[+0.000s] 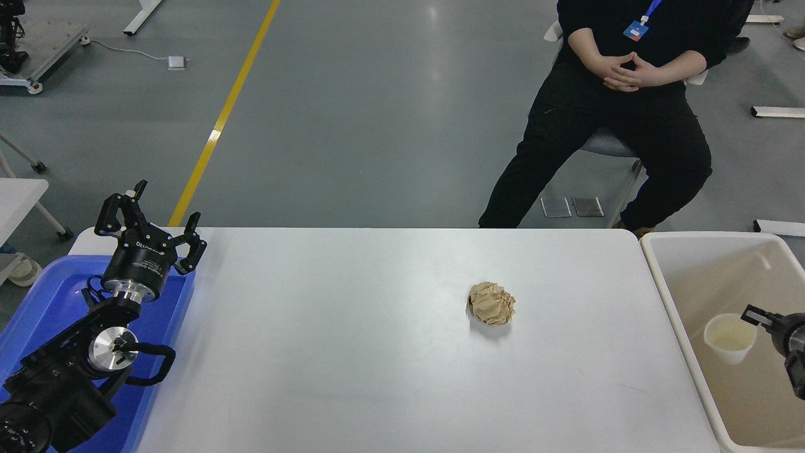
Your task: Clean the table surface
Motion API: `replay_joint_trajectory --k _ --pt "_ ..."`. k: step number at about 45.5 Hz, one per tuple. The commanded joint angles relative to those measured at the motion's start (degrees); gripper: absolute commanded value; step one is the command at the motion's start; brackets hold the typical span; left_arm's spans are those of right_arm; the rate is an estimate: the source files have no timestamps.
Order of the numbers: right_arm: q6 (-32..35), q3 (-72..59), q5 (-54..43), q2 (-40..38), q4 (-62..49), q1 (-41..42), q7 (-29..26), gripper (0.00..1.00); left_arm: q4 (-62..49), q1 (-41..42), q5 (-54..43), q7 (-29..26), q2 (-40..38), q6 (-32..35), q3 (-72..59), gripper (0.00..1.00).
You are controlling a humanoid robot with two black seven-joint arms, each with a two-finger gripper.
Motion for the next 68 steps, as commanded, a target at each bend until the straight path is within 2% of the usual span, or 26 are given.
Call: replay_joint_trajectory --k 1,2,7,14,20,24,34,40,51,60,68 --pt "-5.0 0.1 0.0 0.3 0.1 -0.1 0.0 0.71 0.0 0.0 0.0 0.0 0.0 0.0 0.0 1.00" --pt "-5.8 0.3 0.0 0.3 0.1 -0.1 0.0 0.82 0.0 0.0 0.0 0.0 0.0 0.0 0.0 1.00" --pt "-6.4 1.4 0.4 0.4 0.1 0.2 0.0 0.98 0.0 0.0 0.0 0.0 0.0 0.0 0.0 1.00" --pt "-6.1 3.1 1.8 0.2 0.1 1.9 -0.1 0.99 -0.1 0.0 0.0 0.0 0.0 0.0 0.0 1.00" --pt "-6.5 9.7 9.8 0.3 0.2 3.5 0.6 0.98 -0.1 0.0 0.0 0.0 0.0 0.0 0.0 1.00" --pt "-6.3 15.1 15.7 0.3 1.0 6.3 0.6 0.99 0.0 0.0 0.0 0.0 0.0 0.0 0.0 1.00" --pt "-5.9 19.1 18.8 -1.2 5.4 13.6 -0.1 0.99 0.0 0.0 0.0 0.0 0.0 0.0 -0.1 1.00" --pt "-5.7 26.7 22.6 -1.9 7.2 18.7 -0.2 0.99 0.0 0.0 0.0 0.0 0.0 0.0 0.0 1.00" --pt "-5.9 40.6 23.0 -6.8 19.6 25.1 -0.1 0.99 0.0 0.0 0.0 0.0 0.0 0.0 0.0 1.00" --pt "-5.6 57.9 23.0 -9.1 31.2 24.9 0.2 0.99 0.0 0.0 0.0 0.0 0.0 0.0 0.0 1.00" --pt "-5.6 62.7 22.9 -9.6 41.6 24.6 0.6 0.99 0.0 0.0 0.0 0.0 0.0 0.0 -0.1 1.00"
